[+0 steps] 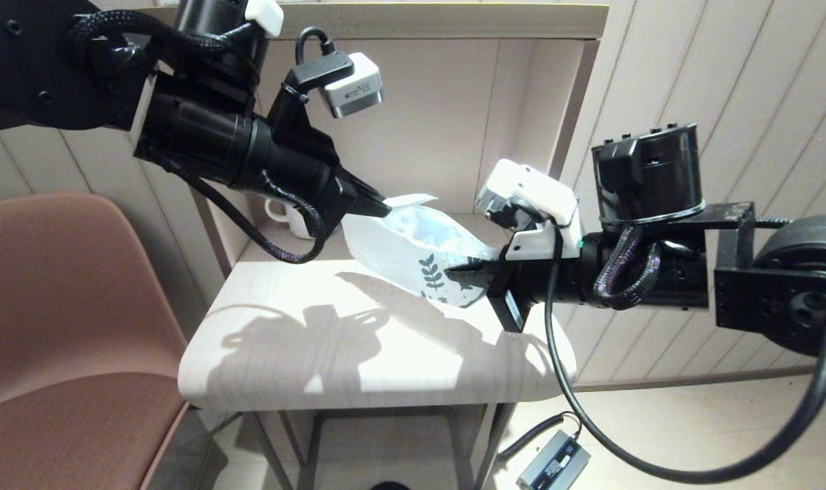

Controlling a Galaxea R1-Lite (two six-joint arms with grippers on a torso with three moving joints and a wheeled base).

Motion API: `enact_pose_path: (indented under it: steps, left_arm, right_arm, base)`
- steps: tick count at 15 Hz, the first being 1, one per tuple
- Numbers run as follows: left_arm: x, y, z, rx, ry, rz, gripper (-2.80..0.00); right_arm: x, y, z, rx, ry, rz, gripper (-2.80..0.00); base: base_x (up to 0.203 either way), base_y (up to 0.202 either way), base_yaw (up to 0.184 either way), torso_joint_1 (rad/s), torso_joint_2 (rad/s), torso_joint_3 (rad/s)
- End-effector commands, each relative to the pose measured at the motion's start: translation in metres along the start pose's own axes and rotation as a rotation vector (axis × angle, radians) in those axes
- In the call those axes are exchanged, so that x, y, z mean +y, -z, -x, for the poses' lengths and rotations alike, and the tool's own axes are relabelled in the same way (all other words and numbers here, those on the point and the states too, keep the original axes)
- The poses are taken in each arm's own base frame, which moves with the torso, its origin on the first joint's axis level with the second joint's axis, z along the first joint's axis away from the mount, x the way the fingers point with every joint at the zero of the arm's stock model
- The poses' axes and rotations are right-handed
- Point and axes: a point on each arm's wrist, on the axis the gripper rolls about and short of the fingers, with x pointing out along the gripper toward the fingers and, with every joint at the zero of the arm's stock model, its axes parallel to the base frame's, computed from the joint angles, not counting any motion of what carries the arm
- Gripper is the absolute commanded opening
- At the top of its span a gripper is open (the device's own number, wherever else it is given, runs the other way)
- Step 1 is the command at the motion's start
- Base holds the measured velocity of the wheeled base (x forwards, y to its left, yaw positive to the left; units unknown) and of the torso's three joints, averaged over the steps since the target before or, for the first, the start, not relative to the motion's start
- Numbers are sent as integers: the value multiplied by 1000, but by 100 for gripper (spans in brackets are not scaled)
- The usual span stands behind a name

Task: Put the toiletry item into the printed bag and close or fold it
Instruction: Place the toothpaste in the storage bag

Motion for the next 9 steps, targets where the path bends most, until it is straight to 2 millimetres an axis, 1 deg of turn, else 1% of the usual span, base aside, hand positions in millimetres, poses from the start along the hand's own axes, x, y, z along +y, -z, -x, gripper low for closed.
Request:
enact_pose_path:
  steps: [1,5,7,9]
  left_arm:
    - [0,-1,5,-7,-5,-5,-280]
    - [-2,-4,11,-19,-12,-11,-280]
    - [-3,-7,16,-28,-18,-16,-280]
    - [-5,-10,26,-40,-24,-21,-280]
  right_arm:
    - [-2,-2,-2,-3,11,16,-280]
    - [-5,4,-3,31,24,108,-280]
    - [-12,9,-2,81,76,146,-280]
    - [-19,12,-4,95,97,138,-280]
  base:
    - [0,0,0,0,0,0]
    - [0,0,0,0,0,0]
    - [0,0,0,0,0,0]
    - [0,0,0,0,0,0]
